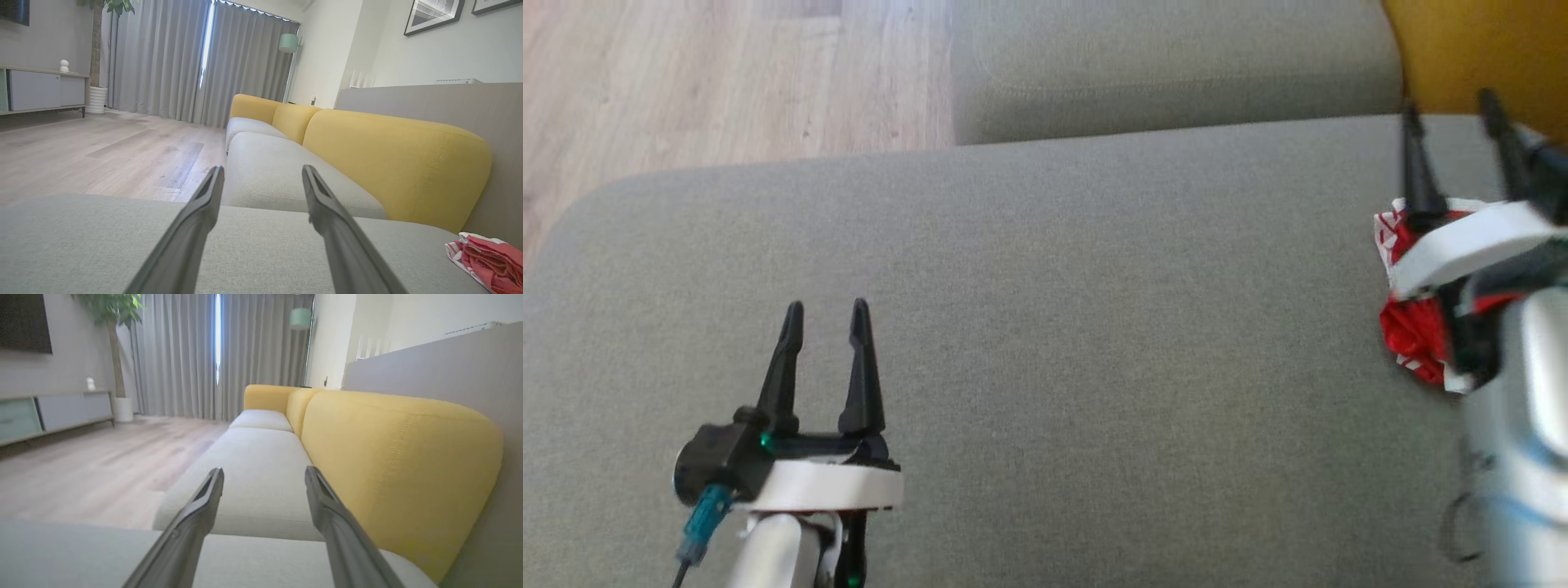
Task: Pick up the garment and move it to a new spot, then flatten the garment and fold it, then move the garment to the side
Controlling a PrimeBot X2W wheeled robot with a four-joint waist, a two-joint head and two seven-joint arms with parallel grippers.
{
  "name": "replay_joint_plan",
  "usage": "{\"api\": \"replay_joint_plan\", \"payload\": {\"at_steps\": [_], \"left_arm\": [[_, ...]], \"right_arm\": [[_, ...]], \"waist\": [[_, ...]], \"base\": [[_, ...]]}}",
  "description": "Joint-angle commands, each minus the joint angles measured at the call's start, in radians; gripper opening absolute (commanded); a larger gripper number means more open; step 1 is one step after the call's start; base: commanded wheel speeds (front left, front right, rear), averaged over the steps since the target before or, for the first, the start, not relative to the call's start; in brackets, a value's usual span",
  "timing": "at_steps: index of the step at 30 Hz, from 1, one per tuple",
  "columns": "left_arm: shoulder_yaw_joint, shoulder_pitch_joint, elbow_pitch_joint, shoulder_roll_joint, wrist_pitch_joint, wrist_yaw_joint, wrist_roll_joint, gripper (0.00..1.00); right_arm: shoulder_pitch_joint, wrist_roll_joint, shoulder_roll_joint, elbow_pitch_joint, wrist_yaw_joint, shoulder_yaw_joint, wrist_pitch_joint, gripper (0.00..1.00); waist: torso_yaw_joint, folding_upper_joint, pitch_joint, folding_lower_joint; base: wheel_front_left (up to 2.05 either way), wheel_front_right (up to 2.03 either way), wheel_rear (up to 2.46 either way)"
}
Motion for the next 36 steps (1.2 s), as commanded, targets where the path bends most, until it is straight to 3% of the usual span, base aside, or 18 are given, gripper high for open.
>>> {"api": "replay_joint_plan", "payload": {"at_steps": [1, 4, 7, 13, 22, 36], "left_arm": [[0.041, -0.021, -0.038, 0.006, -0.006, 0.004, 0.003, 1.0], [0.045, -0.008, -0.044, 0.006, -0.006, 0.006, -0.001, 1.0], [0.04, 0.002, -0.048, 0.006, -0.006, 0.005, -0.001, 1.0], [0.039, 0.022, -0.04, 0.006, -0.006, 0.026, 0.012, 1.0], [0.051, 0.038, -0.014, 0.006, -0.006, 0.084, 0.002, 1.0], [0.068, 0.047, -0.019, 0.006, -0.006, 0.051, -0.056, 1.0]], "right_arm": [[0.001, 0.011, 0.048, -0.054, -0.001, 0.0, -0.018, 1.0], [0.05, 0.024, 0.123, -0.086, -0.001, -0.011, -0.055, 1.0], [0.12, 0.049, 0.147, -0.091, -0.001, 0.002, -0.102, 1.0], [0.278, 0.167, 0.15, -0.026, -0.001, 0.086, -0.221, 1.0], [0.348, 0.177, 0.15, 0.014, -0.001, 0.097, -0.274, 1.0], [0.347, 0.172, 0.15, -0.03, -0.001, 0.094, -0.276, 1.0]], "waist": [[0.0, -0.0001, -0.008, 0.0003], [-0.001, -0.0001, -0.012, 0.0003], [-0.001, -0.0001, -0.014, 0.0003], [0.002, -0.0001, -0.014, 0.0003], [-0.002, -0.0001, -0.007, 0.0003], [-0.003, -0.0001, -0.012, 0.0003]], "base": [[0.0, 0.0, 0.0], [0.0, 0.0, 0.0], [0.0, 0.0, 0.0], [0.0, 0.0, 0.0], [0.0, 0.0, 0.0], [0.0, 0.0, 0.0]]}}
